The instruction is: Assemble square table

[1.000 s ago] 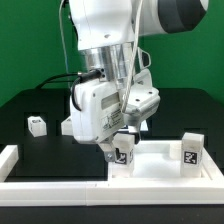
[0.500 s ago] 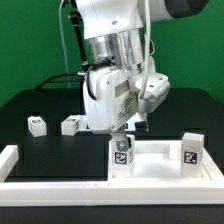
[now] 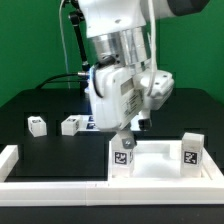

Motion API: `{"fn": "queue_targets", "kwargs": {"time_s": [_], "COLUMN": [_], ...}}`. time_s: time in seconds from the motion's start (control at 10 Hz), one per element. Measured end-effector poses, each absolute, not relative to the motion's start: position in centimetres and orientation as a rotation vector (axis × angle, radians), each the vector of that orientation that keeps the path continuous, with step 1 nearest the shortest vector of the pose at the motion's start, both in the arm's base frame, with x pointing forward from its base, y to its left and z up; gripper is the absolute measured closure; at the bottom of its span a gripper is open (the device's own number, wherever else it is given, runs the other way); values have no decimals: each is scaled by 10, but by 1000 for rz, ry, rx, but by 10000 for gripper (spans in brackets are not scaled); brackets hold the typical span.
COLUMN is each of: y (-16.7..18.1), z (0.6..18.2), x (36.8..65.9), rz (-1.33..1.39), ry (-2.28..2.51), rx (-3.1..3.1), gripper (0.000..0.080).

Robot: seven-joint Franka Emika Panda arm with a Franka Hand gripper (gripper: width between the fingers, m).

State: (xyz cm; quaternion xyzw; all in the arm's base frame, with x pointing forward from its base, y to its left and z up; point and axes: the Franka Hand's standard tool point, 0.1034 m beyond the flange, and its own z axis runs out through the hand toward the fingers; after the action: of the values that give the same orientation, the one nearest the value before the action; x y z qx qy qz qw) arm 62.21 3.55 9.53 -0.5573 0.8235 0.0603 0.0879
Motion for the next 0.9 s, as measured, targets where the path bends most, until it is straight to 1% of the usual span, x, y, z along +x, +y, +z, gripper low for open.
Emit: {"fn": "queue_targets", "kwargs": {"time_s": [0.1, 0.2, 0.3, 0.4, 0.5, 0.6, 0.7, 0.9], "y": [46, 56, 57, 51, 41, 29, 33, 33], "z": [100, 100, 95, 82, 78, 72, 70, 70], "x": [620, 614, 606, 589, 584, 570, 561, 565], "rz": [197, 238, 256, 276, 205, 98, 148, 140], "ry": [2431, 2386, 2323, 2297, 2304, 2332, 2338, 2334], "rx": [-1681, -1751, -1845, -1909, -1899, -1858, -1883, -1884], "gripper": [150, 150, 150, 150, 150, 150, 150, 150]}}
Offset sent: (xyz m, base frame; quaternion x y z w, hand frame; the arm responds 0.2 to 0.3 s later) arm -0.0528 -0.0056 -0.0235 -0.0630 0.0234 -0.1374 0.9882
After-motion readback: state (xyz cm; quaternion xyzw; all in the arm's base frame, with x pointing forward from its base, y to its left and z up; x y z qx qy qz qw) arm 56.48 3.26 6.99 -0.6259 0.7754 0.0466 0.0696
